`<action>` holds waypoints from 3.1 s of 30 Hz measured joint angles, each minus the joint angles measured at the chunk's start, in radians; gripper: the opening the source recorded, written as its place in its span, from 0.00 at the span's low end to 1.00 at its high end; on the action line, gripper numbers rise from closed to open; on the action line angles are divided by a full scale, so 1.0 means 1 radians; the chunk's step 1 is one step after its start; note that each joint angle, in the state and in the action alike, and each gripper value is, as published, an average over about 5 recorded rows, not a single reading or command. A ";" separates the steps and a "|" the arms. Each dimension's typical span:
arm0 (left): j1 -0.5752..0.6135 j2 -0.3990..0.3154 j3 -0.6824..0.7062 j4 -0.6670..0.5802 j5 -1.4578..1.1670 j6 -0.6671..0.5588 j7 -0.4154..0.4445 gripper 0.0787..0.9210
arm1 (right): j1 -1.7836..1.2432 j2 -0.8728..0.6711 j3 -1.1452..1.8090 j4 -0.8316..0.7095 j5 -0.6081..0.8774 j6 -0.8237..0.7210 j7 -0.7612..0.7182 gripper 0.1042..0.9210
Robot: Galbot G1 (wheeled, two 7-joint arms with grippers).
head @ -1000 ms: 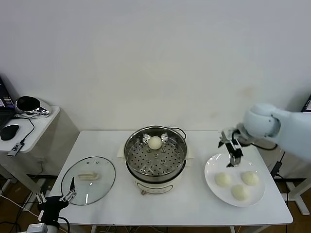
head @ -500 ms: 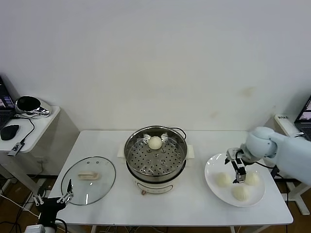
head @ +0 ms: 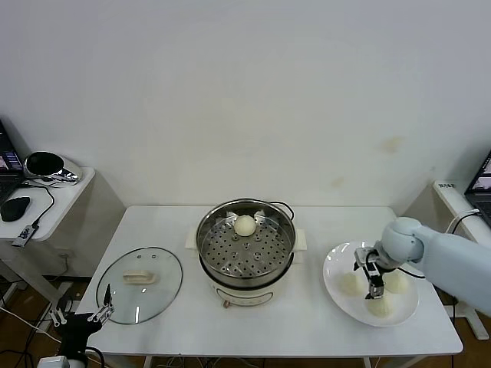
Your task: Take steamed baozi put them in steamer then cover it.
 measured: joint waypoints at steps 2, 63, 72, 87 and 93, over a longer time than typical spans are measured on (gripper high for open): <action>0.000 0.000 -0.001 0.000 0.000 0.000 0.000 0.88 | -0.011 0.007 0.010 -0.008 -0.005 0.001 0.003 0.85; -0.063 0.020 0.023 -0.004 -0.002 0.007 -0.002 0.88 | 0.755 0.292 -0.375 0.223 0.599 -0.296 0.170 0.61; -0.068 0.012 0.021 0.001 -0.002 0.006 -0.004 0.88 | 0.690 0.491 -0.393 0.125 0.655 -0.363 0.265 0.61; -0.069 0.014 0.014 0.001 -0.001 0.006 -0.004 0.88 | 0.562 0.678 -0.399 -0.021 0.686 -0.404 0.361 0.61; -0.072 0.014 0.013 0.004 -0.002 0.006 -0.004 0.88 | 0.532 0.717 -0.395 -0.058 0.685 -0.410 0.380 0.62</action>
